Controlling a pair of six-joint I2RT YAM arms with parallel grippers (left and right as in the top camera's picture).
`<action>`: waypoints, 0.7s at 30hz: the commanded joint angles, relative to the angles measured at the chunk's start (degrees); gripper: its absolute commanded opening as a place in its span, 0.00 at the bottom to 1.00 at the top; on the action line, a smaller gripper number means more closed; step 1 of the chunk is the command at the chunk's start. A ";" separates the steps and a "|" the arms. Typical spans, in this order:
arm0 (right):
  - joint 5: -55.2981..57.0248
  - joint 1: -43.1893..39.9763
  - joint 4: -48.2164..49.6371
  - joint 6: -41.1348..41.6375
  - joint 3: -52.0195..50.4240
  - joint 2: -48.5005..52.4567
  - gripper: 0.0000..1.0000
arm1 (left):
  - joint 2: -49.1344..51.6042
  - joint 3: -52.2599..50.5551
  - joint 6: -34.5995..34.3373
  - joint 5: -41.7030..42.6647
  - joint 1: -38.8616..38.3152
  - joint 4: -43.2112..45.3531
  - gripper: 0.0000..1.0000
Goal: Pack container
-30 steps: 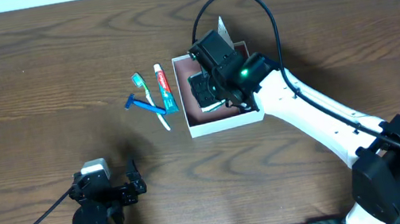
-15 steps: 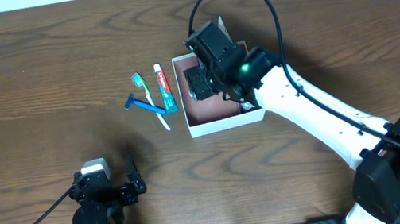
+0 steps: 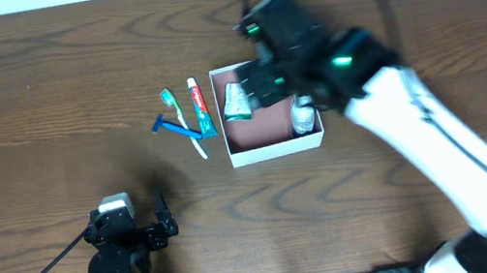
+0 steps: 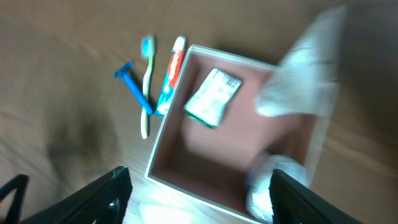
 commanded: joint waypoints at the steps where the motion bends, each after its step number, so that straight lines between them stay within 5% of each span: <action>1: 2.91 -6.29 -2.73 -0.74 2.27 -7.34 0.75 | -0.39 -1.03 -0.48 -0.07 0.28 -0.28 0.98; 5: 2.82 -16.11 -6.91 0.28 2.27 -11.32 0.79 | -0.39 -1.03 -0.48 -0.07 0.28 -0.28 0.98; 11: 1.64 -29.86 -12.81 2.16 1.49 -11.37 0.99 | -0.39 -1.03 -0.48 -0.04 0.28 0.20 0.98; 21: 1.60 -36.37 -13.20 4.31 -5.29 -9.20 0.99 | 0.20 -0.85 -0.72 6.86 0.24 0.83 0.98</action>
